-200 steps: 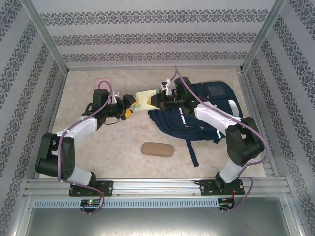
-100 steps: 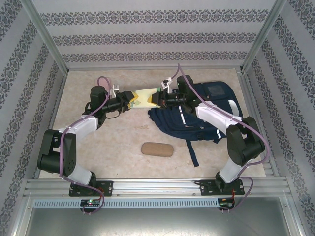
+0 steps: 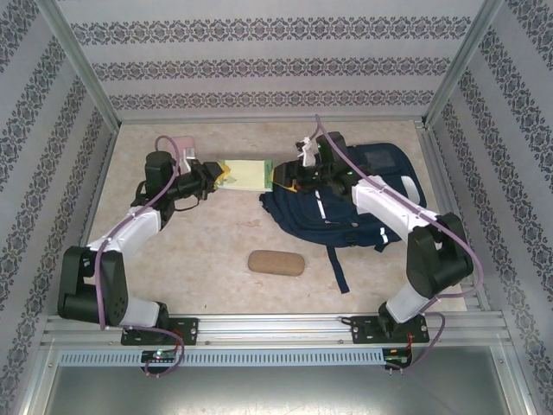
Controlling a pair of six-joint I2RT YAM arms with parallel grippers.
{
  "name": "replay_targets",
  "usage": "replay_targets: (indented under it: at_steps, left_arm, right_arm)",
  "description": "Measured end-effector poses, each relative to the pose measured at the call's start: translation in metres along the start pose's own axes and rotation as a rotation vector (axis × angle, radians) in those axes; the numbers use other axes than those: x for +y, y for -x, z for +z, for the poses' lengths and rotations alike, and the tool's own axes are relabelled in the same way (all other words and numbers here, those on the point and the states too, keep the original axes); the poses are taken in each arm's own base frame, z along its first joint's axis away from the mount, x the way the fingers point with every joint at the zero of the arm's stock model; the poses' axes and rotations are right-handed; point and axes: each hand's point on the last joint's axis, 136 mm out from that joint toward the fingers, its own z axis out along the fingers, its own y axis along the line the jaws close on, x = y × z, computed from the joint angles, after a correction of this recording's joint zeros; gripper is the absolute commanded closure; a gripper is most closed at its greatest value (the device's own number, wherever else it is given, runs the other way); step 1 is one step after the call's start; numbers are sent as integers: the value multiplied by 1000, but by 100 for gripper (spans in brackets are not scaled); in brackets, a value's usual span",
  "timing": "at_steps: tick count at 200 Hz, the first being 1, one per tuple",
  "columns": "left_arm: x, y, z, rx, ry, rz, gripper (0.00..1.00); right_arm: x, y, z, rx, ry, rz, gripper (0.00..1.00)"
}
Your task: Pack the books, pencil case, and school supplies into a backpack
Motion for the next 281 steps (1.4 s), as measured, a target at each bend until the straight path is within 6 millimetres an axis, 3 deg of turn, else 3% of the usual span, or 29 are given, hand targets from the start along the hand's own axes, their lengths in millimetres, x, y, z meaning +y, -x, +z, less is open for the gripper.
replay_targets:
  at_steps: [46,130,144,165,180,207,226,250,281]
  left_arm:
    - [-2,8,-27,-74,95,81,100]
    - [12,2,-30,-59,155,92,100]
    - [12,2,-30,-58,157,95,100]
    - [12,2,-30,-57,158,97,100]
    - [13,2,-30,-57,158,98,100]
    - [14,2,-30,-58,157,96,100]
    - [17,4,-26,-62,149,90,100]
    - [26,7,-14,-63,162,72,100]
    - [33,-2,12,-38,171,61,100]
  right_arm:
    - [-48,18,-21,-25,-388,-131,53]
    - [-120,-9,21,228,-834,-351,53]
    - [-130,-12,21,252,-878,-367,58]
    - [-140,-11,20,267,-925,-378,80]
    - [-140,-12,21,271,-934,-389,100]
    - [-135,-10,17,257,-930,-395,100]
    - [-119,-1,6,214,-912,-403,100]
    - [-91,20,-25,124,-864,-392,100]
    - [-59,59,-86,-37,-781,-340,100]
